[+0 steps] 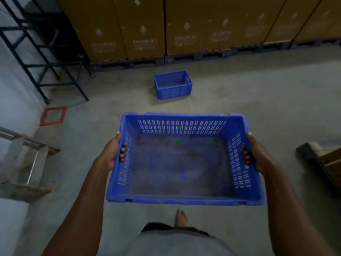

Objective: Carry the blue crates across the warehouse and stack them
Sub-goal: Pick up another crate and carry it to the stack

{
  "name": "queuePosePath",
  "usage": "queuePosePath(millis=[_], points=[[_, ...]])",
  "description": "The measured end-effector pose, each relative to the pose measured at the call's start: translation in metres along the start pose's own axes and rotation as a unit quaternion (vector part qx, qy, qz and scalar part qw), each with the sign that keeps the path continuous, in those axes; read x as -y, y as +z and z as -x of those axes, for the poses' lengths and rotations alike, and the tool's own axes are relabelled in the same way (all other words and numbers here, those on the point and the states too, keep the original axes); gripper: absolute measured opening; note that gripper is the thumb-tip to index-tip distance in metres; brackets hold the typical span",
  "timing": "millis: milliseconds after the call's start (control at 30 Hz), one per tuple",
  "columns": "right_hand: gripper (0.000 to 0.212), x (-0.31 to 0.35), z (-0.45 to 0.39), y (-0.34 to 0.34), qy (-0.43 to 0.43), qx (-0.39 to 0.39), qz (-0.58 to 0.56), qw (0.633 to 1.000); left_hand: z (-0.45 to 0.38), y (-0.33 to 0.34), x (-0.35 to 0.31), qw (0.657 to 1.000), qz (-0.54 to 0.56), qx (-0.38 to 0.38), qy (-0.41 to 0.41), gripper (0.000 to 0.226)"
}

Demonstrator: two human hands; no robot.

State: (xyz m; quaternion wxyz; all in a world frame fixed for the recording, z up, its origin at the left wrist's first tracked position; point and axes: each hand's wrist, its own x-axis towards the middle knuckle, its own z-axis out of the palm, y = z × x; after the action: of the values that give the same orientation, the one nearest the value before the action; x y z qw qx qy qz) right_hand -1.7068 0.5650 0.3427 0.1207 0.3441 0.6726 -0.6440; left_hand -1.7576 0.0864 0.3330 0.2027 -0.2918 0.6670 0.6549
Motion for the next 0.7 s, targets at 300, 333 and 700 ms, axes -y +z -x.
queuePosePath(millis=[300, 333, 700], points=[[0.056, 0.145, -0.186, 0.043, 0.022, 0.029, 0.01, 0.999, -0.156, 0.051, -0.13, 0.999, 0.005, -0.041, -0.003, 0.055], [0.056, 0.159, -0.209, 0.05, 0.02, 0.031, 0.007, 0.999, -0.177, 0.057, -0.145, 0.999, 0.005, -0.041, -0.001, 0.055], [0.053, 0.331, -0.404, 0.093, 0.028, 0.015, -0.001, 0.999, -0.377, 0.124, -0.331, 0.999, -0.002, -0.039, 0.003, 0.058]])
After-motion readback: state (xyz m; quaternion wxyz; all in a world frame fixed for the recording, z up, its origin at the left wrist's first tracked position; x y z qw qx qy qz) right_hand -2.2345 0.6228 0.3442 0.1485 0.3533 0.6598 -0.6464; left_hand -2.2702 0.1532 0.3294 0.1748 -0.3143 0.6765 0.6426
